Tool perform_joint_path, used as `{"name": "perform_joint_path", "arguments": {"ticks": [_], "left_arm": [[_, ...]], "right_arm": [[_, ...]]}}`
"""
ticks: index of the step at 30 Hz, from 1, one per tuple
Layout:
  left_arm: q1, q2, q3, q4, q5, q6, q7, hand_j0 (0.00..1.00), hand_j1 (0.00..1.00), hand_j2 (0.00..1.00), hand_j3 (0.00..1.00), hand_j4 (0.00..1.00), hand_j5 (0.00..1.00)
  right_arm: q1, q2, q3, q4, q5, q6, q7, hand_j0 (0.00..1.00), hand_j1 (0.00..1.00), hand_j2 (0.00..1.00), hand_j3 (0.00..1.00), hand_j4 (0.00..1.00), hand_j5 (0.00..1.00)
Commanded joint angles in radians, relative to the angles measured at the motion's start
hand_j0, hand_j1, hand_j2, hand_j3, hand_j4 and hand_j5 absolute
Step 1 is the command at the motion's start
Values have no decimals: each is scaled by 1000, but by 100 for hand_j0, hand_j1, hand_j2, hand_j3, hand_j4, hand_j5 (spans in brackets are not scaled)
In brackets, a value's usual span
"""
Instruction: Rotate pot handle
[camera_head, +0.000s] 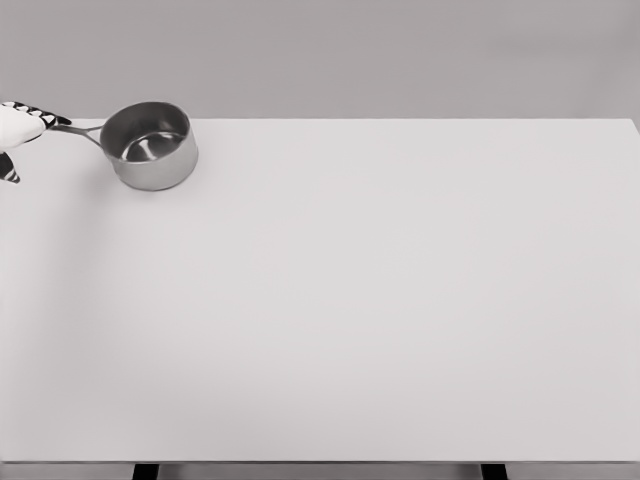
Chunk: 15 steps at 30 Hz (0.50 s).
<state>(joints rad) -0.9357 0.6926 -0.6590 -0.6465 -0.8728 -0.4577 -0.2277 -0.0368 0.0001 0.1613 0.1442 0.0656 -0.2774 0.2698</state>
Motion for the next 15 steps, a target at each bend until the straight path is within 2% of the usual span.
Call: {"name": "perform_joint_path", "arguments": {"ticks": [1,15], "left_arm": [[2,2,2,-2,3,-4,1,100,100,100,100,100,100],[3,15,2,-2,8,-16,1,100,100,100,100,100,100]], "right_arm": [[0,0,0,0,0,0,0,100,100,100,100,100,100],[0,0,0,0,0,0,0,100,100,100,100,100,100]]}}
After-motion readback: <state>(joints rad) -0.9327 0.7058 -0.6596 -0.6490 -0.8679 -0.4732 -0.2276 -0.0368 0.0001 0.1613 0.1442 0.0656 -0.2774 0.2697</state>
